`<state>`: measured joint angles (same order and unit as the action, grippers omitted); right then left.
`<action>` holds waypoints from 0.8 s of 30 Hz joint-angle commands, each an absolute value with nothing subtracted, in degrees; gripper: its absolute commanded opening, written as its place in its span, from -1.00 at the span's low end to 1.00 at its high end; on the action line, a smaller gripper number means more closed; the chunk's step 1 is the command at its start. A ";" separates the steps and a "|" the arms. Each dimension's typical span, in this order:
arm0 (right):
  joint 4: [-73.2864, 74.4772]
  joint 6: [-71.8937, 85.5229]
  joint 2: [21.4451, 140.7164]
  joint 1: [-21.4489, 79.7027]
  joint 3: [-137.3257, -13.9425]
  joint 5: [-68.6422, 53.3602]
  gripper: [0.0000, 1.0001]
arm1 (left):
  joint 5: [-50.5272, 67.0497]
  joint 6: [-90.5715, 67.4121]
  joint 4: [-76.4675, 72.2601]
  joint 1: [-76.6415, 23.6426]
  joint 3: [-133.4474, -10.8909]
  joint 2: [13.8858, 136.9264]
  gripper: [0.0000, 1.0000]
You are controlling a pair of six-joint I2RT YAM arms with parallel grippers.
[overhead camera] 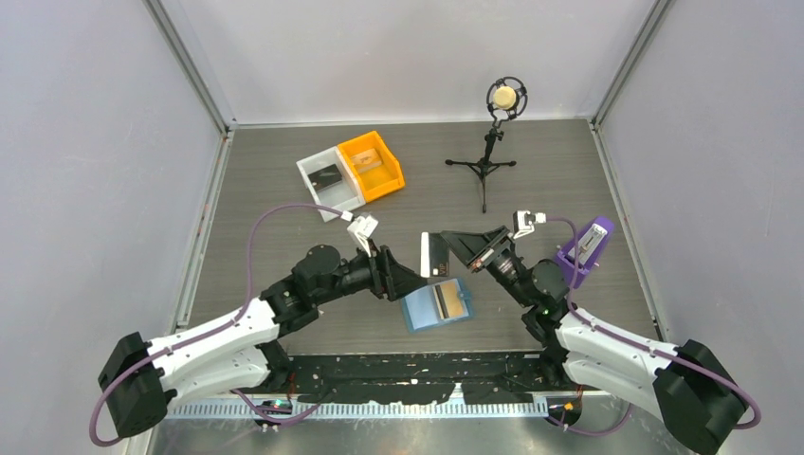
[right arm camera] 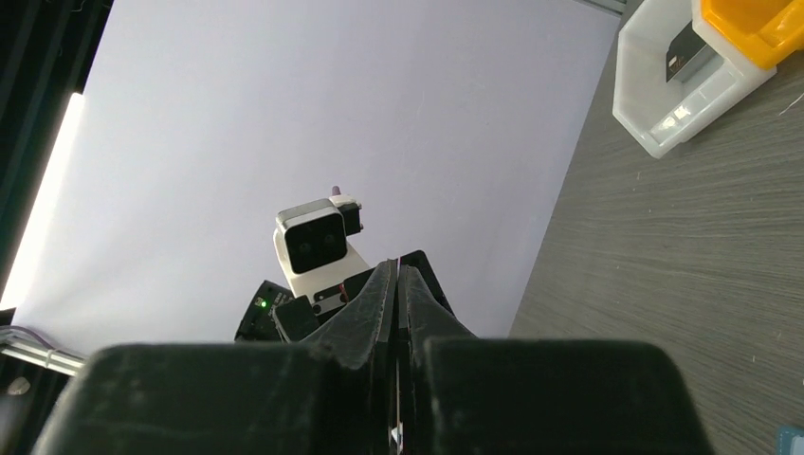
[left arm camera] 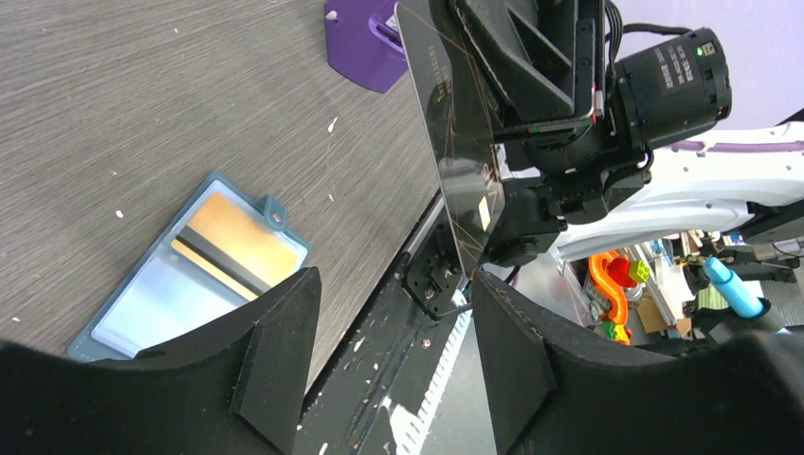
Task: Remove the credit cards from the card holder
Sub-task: Place the credit card in the storage box.
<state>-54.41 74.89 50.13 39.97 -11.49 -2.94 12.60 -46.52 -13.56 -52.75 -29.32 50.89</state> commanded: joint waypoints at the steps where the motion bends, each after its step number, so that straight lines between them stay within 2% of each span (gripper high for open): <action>1: -59.95 77.15 51.14 40.65 -10.64 -0.79 -0.89 | 11.82 -48.62 -22.64 -52.56 -31.49 53.55 0.22; 4: -59.78 77.16 50.82 40.68 -9.97 -0.96 -0.89 | 12.79 -49.48 -24.77 -52.56 -31.94 55.19 0.03; 6: -59.12 77.02 50.40 40.74 -9.67 -1.08 -0.89 | 13.40 -49.87 -25.50 -52.56 -32.21 55.88 -0.17; 10: -58.79 75.73 49.64 40.69 -8.81 -1.77 -0.89 | 13.30 -49.93 -25.07 -52.49 -32.29 55.99 -0.73; 13: -58.97 74.10 49.40 40.69 -8.10 -4.71 -0.88 | 13.40 -49.34 -23.95 -52.11 -31.90 55.06 -1.00; 18: -60.30 70.87 48.39 39.57 -5.91 -11.55 -0.86 | 15.85 -48.81 -21.18 -49.22 -29.23 51.52 -1.00; 24: -53.63 66.00 43.64 37.46 -6.12 -20.75 -0.85 | 20.58 -46.76 -16.63 -45.52 -27.66 47.37 -1.00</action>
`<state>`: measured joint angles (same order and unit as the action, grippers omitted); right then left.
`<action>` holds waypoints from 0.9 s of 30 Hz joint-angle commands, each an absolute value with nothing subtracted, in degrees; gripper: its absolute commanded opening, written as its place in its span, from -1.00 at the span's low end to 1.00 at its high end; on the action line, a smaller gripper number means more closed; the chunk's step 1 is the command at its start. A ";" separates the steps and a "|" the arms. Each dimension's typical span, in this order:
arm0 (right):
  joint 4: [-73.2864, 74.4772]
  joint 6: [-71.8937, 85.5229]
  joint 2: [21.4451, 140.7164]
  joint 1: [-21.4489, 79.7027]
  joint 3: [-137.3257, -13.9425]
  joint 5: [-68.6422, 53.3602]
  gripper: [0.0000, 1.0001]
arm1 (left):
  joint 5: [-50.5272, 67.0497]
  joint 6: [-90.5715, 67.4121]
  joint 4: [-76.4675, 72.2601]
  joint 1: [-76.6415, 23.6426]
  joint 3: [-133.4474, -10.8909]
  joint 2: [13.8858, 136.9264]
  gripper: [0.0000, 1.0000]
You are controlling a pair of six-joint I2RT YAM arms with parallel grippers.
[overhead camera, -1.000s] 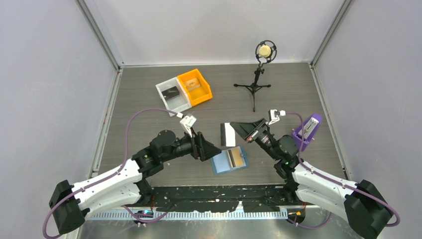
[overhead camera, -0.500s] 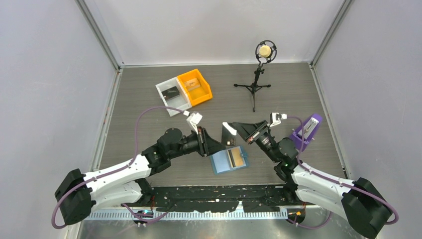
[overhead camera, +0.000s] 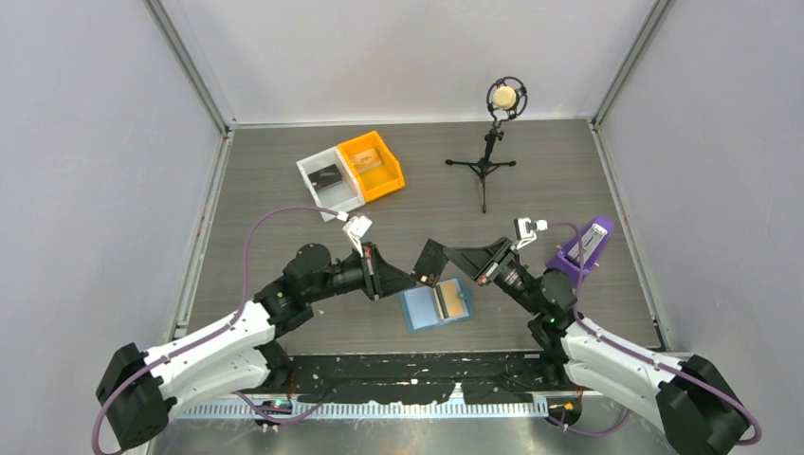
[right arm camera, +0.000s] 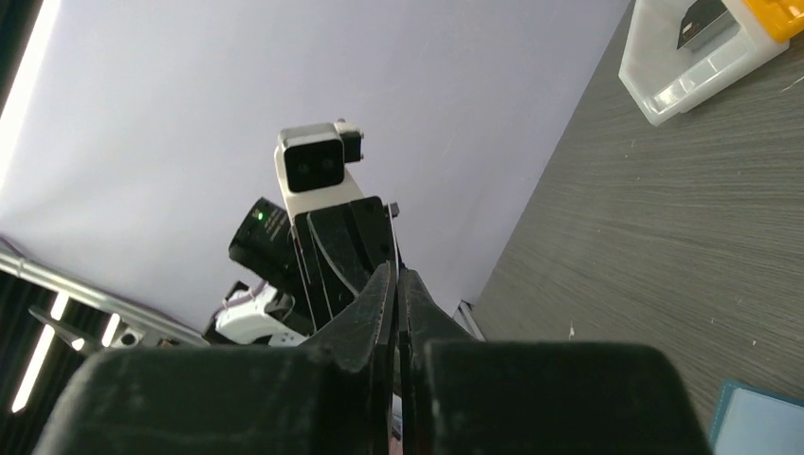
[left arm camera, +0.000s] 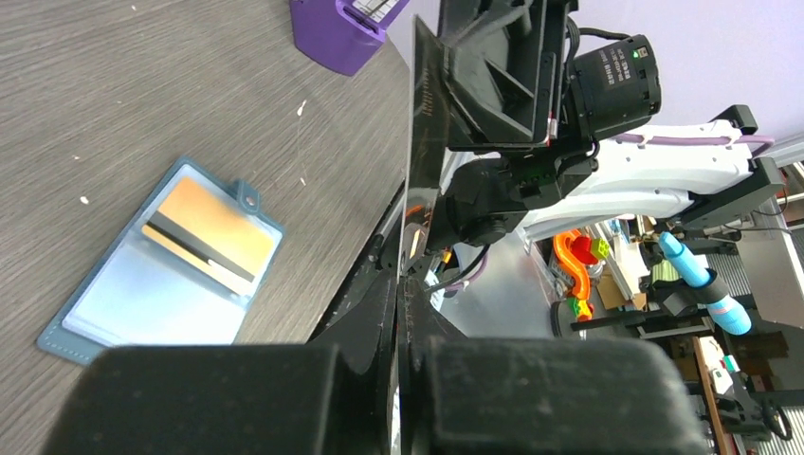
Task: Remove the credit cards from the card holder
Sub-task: Place the credit card in the storage box.
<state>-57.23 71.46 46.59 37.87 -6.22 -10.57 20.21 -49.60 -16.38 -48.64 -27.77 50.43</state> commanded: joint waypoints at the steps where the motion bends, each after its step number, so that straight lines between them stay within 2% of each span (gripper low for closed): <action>1: -51.48 65.39 43.18 37.45 -6.69 -21.45 -0.85 | 21.28 -46.20 -15.46 -45.14 -27.91 46.91 -1.00; 8: -47.15 61.84 39.76 36.27 -7.82 -26.67 -0.89 | 24.36 -42.98 -7.44 -42.09 -29.78 43.96 -1.00; 17: -48.30 64.71 40.19 36.20 -6.93 -25.80 -0.89 | 28.76 -43.06 -4.92 -39.65 -32.95 45.28 -0.97; 19: -49.32 66.30 40.12 36.21 -6.24 -23.28 -0.90 | 27.63 -43.19 -4.12 -39.43 -33.54 45.24 -0.77; 20: -49.93 67.57 40.01 36.21 -5.71 -22.05 -0.90 | 26.66 -43.38 -4.16 -39.43 -33.36 45.05 -0.49; 22: -50.15 69.18 39.78 36.21 -5.38 -17.18 -0.89 | 25.03 -44.28 -5.77 -39.38 -32.27 44.27 -0.15; 24: -50.24 70.80 39.68 36.21 -5.74 -12.64 -0.89 | 23.51 -46.18 -8.64 -39.43 -30.50 43.37 0.03; 27: -49.83 72.13 40.01 36.17 -7.24 -7.32 -0.89 | 22.03 -49.37 -14.82 -39.44 -27.53 43.03 0.11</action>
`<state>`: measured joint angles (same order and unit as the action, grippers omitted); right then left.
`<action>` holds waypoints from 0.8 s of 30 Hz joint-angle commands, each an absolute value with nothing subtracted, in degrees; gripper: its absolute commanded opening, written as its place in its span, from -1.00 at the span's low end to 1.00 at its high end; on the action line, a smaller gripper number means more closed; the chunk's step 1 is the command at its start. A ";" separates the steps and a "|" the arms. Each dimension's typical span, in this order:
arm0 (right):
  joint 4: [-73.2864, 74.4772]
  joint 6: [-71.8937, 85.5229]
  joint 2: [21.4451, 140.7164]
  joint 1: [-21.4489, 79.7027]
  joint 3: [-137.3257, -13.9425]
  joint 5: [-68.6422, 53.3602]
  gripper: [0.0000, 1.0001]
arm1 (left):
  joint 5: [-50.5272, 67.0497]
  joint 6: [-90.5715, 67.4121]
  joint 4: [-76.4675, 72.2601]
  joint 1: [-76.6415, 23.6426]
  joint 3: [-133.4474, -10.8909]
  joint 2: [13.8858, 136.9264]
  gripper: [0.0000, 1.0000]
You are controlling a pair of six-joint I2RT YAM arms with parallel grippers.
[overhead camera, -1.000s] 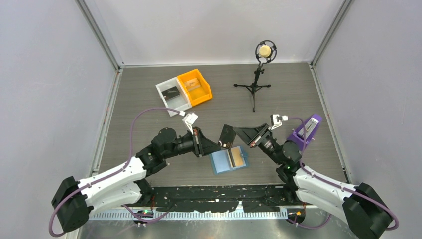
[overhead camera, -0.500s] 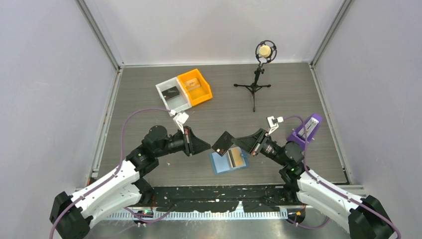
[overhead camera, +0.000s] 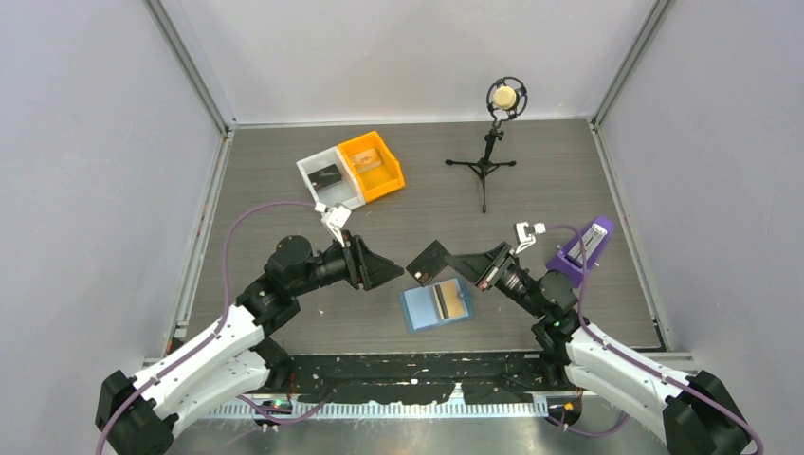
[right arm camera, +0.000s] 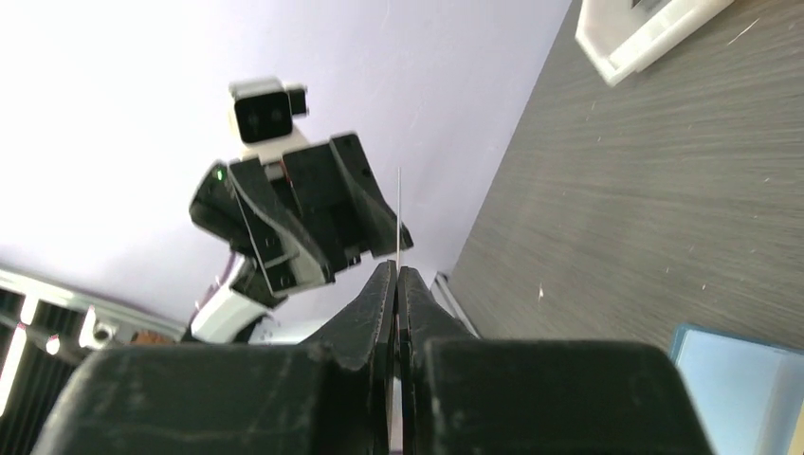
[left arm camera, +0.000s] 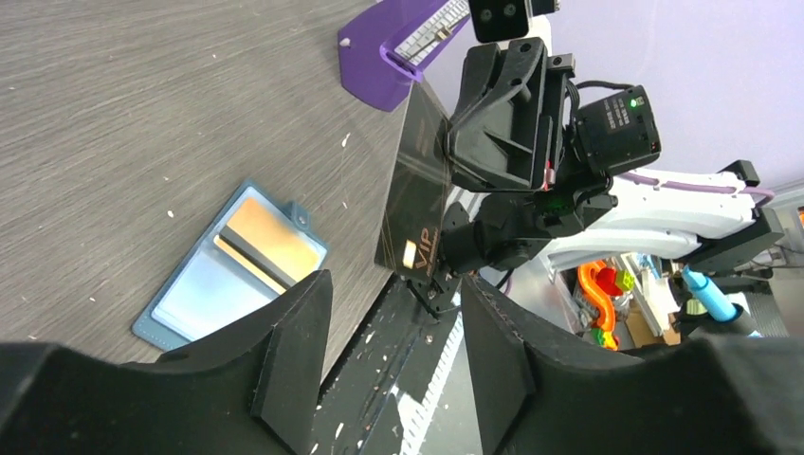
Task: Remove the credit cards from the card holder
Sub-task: Place the credit card in the storage box.
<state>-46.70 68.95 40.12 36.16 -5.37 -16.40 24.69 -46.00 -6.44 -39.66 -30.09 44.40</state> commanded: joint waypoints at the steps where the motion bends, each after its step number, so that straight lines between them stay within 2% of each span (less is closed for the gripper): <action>1: -49.74 72.70 40.09 36.19 -7.49 -5.87 -0.89 | 21.87 -50.45 -17.30 -39.49 -26.72 43.38 0.12; 6: -50.99 77.13 41.01 36.36 -6.98 -0.56 -0.89 | 21.00 -54.87 -30.42 -39.82 -24.26 47.17 0.18; 15: -53.79 80.69 43.31 36.72 -5.44 3.78 -0.89 | 19.64 -56.13 -38.67 -43.98 -29.92 60.85 0.18; 20: -51.82 81.66 42.38 36.80 -4.86 3.96 -0.89 | 17.67 -58.86 -43.43 -44.31 -30.91 65.49 -0.07; 24: -50.88 81.91 41.07 36.83 -4.02 4.87 -0.89 | 15.94 -60.45 -45.89 -44.30 -29.97 66.12 -0.16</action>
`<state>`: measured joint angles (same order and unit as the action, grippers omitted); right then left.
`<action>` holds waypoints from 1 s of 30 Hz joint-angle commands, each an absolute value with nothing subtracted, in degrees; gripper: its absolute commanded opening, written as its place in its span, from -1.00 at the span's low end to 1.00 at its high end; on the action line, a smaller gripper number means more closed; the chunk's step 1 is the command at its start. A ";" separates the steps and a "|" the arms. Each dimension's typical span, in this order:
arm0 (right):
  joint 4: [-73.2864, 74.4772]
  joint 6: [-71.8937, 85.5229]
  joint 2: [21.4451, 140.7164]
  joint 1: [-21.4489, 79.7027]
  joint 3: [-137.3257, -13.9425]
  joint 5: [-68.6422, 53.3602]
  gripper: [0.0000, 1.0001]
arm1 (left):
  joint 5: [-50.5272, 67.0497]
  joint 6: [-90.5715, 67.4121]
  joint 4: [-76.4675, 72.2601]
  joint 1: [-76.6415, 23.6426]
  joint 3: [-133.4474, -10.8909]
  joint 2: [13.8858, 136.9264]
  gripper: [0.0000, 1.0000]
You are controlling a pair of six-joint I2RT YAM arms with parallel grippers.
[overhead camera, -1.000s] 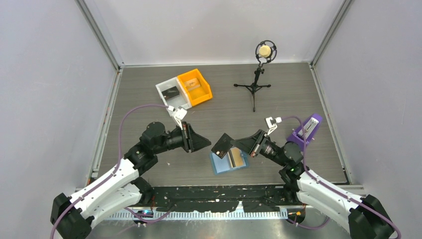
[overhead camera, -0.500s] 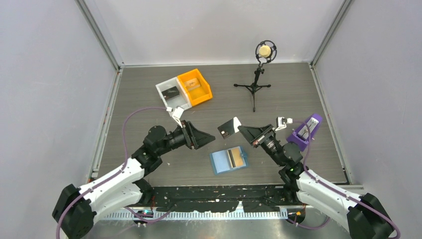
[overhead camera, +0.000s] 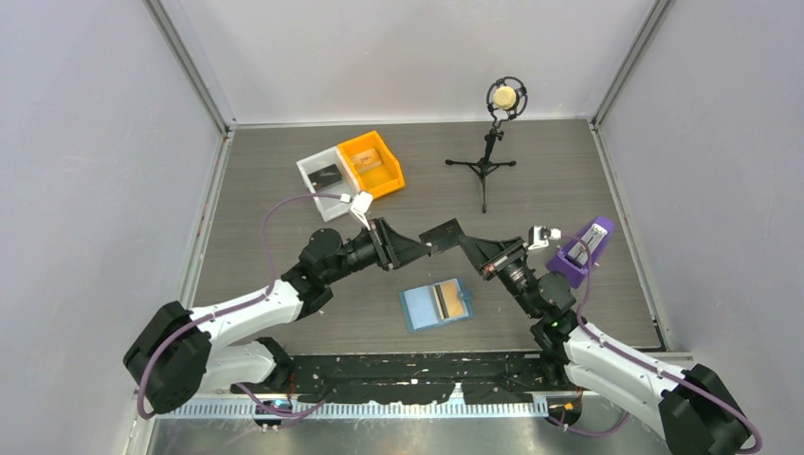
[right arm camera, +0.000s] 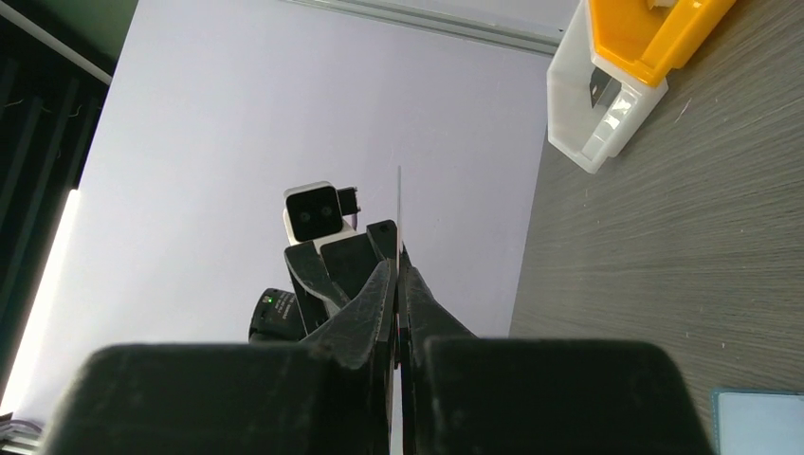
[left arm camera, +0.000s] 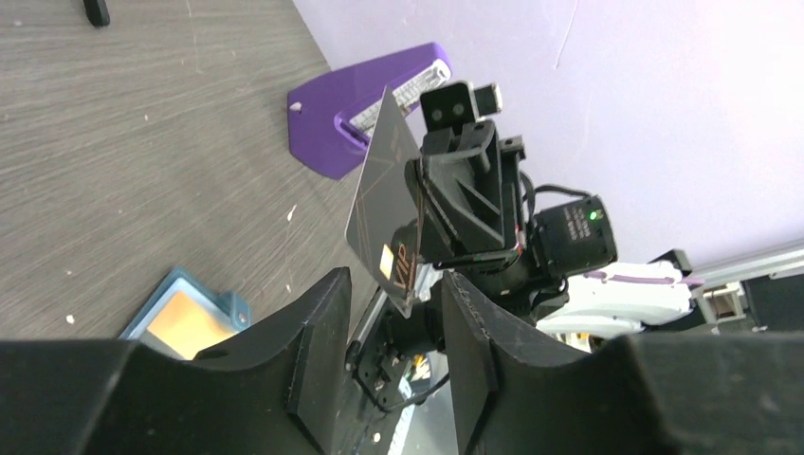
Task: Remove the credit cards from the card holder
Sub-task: Place the credit card in the storage box.
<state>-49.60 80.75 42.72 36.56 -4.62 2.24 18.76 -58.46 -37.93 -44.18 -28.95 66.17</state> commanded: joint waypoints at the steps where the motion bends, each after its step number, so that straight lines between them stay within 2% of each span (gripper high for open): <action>1: -50.27 81.80 40.79 36.83 -3.97 4.98 -0.89 | 15.74 -60.47 -45.86 -44.30 -29.88 66.15 -0.19; 6: -49.97 81.90 40.77 36.83 -3.79 5.16 -0.89 | 15.69 -60.81 -45.55 -44.30 -30.21 66.97 -0.50; 11: -51.59 82.49 42.13 36.83 -3.34 4.66 -0.89 | 16.26 -61.35 -45.30 -44.30 -30.89 68.40 -0.69; 14: -52.06 82.65 42.64 36.83 -3.07 4.53 -0.89 | 15.43 -61.46 -45.19 -44.30 -30.79 68.53 -0.96; 17: -52.09 82.28 42.15 36.82 -2.60 4.60 -0.85 | 14.45 -61.01 -44.07 -44.21 -30.29 67.69 -1.00; 21: -49.37 80.13 39.33 36.82 -2.54 4.50 -0.49 | 13.90 -59.48 -41.88 -43.70 -29.49 65.84 -1.00; 24: -43.42 77.18 35.25 36.76 -3.67 4.51 -0.05 | 14.94 -58.77 -38.45 -42.55 -29.93 64.40 -1.00; 27: -35.21 72.58 29.08 36.80 -5.34 4.39 0.25 | 16.44 -57.74 -33.86 -40.83 -30.77 62.42 -1.00; 29: -30.88 69.94 25.51 36.75 -6.03 4.11 0.59 | 17.69 -56.44 -28.92 -39.03 -32.00 60.60 -1.00; 30: -29.33 68.26 24.49 36.74 -6.47 3.94 0.84 | 18.60 -55.43 -25.29 -37.88 -33.10 59.91 -1.00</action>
<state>-38.24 75.64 29.54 36.60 -2.94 3.73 16.16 -59.35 -34.46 -40.93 -29.06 63.57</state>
